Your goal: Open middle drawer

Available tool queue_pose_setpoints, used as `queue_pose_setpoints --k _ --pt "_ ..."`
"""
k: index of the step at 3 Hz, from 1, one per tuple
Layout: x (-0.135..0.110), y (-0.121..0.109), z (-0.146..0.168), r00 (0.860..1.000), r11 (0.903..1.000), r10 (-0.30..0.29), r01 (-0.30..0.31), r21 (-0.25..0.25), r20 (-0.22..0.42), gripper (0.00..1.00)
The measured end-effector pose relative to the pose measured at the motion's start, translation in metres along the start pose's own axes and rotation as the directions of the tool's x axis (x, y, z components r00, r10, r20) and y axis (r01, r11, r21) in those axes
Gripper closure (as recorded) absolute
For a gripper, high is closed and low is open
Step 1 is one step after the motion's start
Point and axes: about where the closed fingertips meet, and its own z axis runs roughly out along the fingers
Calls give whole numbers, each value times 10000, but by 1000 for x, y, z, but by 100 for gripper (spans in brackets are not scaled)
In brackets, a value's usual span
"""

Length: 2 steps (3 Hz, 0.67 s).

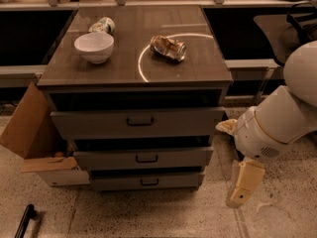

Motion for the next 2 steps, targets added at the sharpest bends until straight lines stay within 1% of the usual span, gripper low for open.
queue_pose_setpoints --k 1,2 --pt "0 0 0 10000 10000 -3 3 6 0 0" --pt "9 -8 41 9996 9999 -87 85 -96 -285 0"
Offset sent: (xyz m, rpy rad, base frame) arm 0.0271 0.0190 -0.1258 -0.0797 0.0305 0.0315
